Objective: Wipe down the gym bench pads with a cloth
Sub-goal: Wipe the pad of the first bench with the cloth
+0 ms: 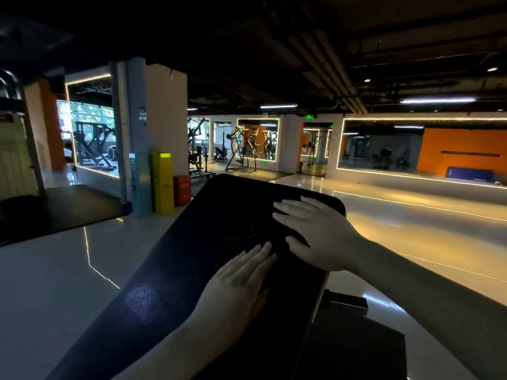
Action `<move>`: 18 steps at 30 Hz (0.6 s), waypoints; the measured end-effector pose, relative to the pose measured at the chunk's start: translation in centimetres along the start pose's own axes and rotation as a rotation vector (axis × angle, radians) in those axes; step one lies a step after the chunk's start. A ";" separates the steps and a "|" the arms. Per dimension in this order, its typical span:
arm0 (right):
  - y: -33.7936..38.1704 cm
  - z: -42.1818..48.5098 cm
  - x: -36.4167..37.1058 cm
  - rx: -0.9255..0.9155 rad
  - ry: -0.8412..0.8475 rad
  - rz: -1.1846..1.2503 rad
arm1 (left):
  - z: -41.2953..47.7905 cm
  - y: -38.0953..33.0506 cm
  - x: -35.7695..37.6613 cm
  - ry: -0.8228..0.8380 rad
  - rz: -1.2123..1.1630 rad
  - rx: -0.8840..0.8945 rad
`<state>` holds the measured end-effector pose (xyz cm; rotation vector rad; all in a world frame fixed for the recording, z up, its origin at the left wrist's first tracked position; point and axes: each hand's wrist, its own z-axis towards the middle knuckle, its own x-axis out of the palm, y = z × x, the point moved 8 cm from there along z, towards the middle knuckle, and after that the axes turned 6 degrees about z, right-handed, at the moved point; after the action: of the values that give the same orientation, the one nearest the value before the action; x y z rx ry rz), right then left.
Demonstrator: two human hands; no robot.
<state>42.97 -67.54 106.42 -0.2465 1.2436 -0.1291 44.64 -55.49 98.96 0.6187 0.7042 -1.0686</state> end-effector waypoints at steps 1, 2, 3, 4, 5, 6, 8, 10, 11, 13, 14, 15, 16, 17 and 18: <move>0.1 -0.1 0.0 0.001 0.002 0.005 | 0.9 0.6 -0.1 0.008 0.037 -0.019; 0.0 -0.1 0.0 0.001 0.001 0.008 | 2.0 1.3 -0.4 0.008 0.054 -0.057; 0.1 -0.1 -0.2 -0.003 -0.002 0.010 | 3.2 2.2 -0.6 0.004 0.044 -0.096; 0.1 -0.1 -0.2 -0.007 -0.001 0.009 | 4.1 3.4 -0.4 0.019 0.018 -0.153; 0.2 -0.2 -0.3 -0.012 0.003 0.004 | 5.1 4.7 -0.2 0.040 -0.004 -0.204; 0.3 -0.3 -0.2 -0.018 0.007 0.002 | 6.0 6.1 0.0 0.058 -0.033 -0.256; 0.3 -0.3 -0.2 -0.025 0.008 0.006 | 7.9 8.8 0.6 0.083 -0.113 -0.334; 0.3 -0.4 -0.2 -0.032 -0.002 0.018 | 9.7 11.6 1.0 0.111 -0.142 -0.420; 0.4 -0.4 -0.2 -0.037 -0.007 0.022 | 10.5 13.0 1.3 0.122 -0.141 -0.460; 0.5 -0.4 -0.1 -0.052 -0.014 0.033 | 12.1 15.4 1.5 0.138 -0.127 -0.524; 0.5 -0.4 -0.1 -0.060 -0.024 0.048 | 12.7 16.2 1.4 0.145 -0.123 -0.551; 0.5 -0.3 -0.1 -0.065 -0.038 0.068 | 13.3 16.9 1.3 0.148 -0.118 -0.577; 0.4 -0.3 -0.1 -0.066 -0.054 0.085 | 13.9 17.6 1.2 0.150 -0.113 -0.603; 0.3 -0.3 -0.1 -0.065 -0.067 0.096 | 14.4 18.1 1.1 0.155 -0.107 -0.632; 0.3 -0.2 -0.1 -0.069 -0.077 0.099 | 14.8 18.3 1.0 0.164 -0.098 -0.660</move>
<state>42.72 -67.26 106.35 -0.2467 1.1820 0.0084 65.06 -60.57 109.57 0.1001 1.1719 -0.8088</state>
